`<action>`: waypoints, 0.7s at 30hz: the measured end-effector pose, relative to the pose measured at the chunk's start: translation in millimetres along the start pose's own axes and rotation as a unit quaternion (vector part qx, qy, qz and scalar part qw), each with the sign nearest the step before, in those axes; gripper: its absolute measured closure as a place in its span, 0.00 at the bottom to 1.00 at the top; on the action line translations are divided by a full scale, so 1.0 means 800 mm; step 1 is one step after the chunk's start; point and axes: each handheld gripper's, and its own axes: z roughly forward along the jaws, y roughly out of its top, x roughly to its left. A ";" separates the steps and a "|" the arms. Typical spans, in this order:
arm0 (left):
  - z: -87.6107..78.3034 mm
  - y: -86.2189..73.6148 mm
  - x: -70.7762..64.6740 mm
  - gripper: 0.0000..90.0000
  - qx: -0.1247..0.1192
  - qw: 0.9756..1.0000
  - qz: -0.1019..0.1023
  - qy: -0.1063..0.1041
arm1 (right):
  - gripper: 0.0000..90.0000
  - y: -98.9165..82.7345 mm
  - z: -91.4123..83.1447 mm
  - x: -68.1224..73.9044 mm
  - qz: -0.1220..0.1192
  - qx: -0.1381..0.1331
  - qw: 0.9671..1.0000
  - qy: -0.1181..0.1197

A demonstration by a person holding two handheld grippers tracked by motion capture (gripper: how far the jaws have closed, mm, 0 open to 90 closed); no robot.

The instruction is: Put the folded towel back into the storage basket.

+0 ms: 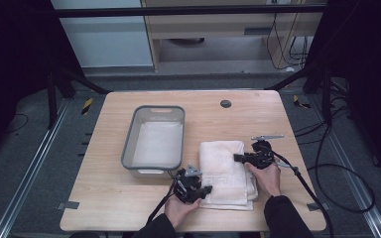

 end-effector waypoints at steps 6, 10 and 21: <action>-0.007 0.001 0.000 0.82 -0.007 1.000 0.000 -0.008 | 0.75 0.004 -0.014 0.007 -0.010 -0.009 1.000 0.000; -0.015 0.001 0.000 0.83 -0.017 1.000 0.004 -0.015 | 0.76 0.006 -0.027 0.012 -0.014 -0.021 1.000 0.007; -0.045 0.011 -0.005 0.83 -0.051 0.998 0.016 -0.029 | 0.76 0.016 -0.061 0.033 -0.034 -0.055 0.998 0.015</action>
